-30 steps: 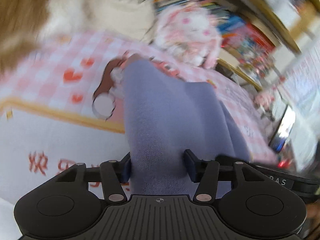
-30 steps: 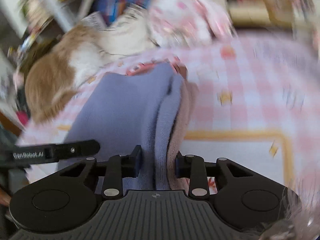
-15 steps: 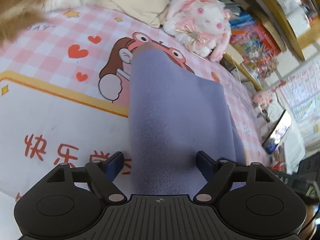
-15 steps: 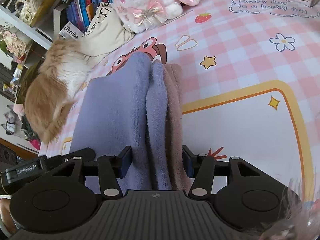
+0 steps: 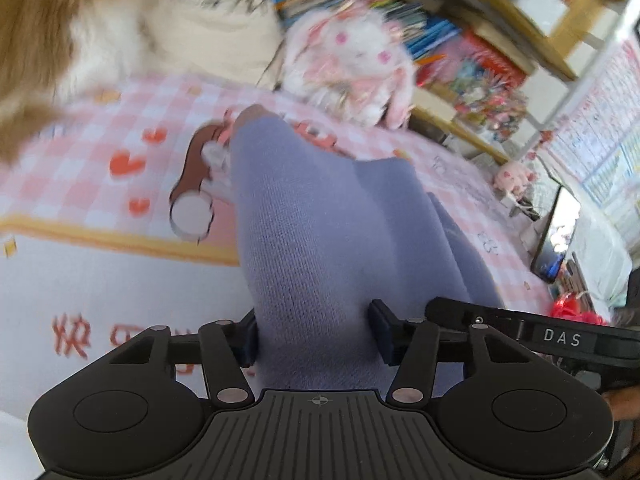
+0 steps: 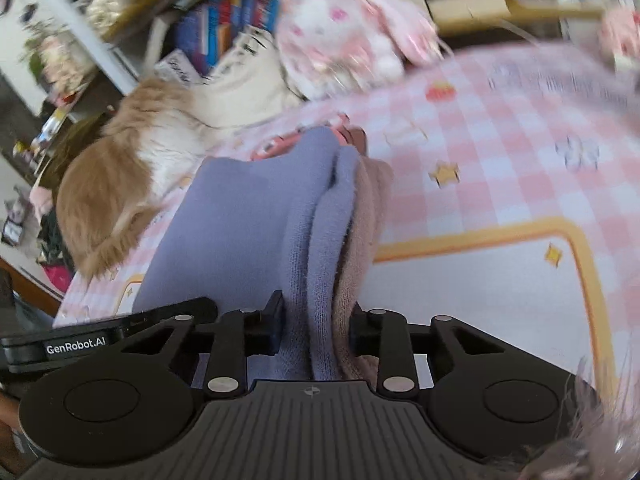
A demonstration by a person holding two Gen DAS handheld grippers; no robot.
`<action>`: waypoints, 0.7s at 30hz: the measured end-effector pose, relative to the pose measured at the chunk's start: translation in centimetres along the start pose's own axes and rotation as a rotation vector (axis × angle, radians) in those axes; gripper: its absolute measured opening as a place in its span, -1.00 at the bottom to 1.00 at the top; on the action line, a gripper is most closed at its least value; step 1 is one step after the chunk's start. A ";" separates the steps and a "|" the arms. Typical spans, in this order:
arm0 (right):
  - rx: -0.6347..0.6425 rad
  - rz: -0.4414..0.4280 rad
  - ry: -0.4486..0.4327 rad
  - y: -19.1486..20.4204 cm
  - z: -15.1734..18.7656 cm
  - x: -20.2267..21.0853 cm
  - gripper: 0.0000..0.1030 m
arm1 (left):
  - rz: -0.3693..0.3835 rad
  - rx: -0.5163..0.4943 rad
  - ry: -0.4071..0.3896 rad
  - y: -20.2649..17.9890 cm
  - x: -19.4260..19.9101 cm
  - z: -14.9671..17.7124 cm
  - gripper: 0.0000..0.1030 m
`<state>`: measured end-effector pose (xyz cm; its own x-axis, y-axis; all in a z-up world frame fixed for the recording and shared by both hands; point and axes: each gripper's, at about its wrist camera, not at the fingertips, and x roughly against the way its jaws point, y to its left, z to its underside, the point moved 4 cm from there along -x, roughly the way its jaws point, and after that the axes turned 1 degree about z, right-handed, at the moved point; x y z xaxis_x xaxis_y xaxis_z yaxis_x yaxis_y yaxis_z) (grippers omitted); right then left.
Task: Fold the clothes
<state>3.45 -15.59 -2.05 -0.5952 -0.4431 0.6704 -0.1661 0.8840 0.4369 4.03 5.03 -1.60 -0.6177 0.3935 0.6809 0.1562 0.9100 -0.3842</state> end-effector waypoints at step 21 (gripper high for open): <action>0.030 -0.016 -0.053 2.1 -7.7 -5.5 -0.48 | 0.009 -0.002 -0.055 4.3 -2.8 -8.3 0.05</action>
<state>12.37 -12.43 -0.18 -0.6328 -0.4494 0.6306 -0.1991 0.8814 0.4283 12.81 8.94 0.01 -0.6573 0.3943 0.6423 0.1634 0.9065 -0.3893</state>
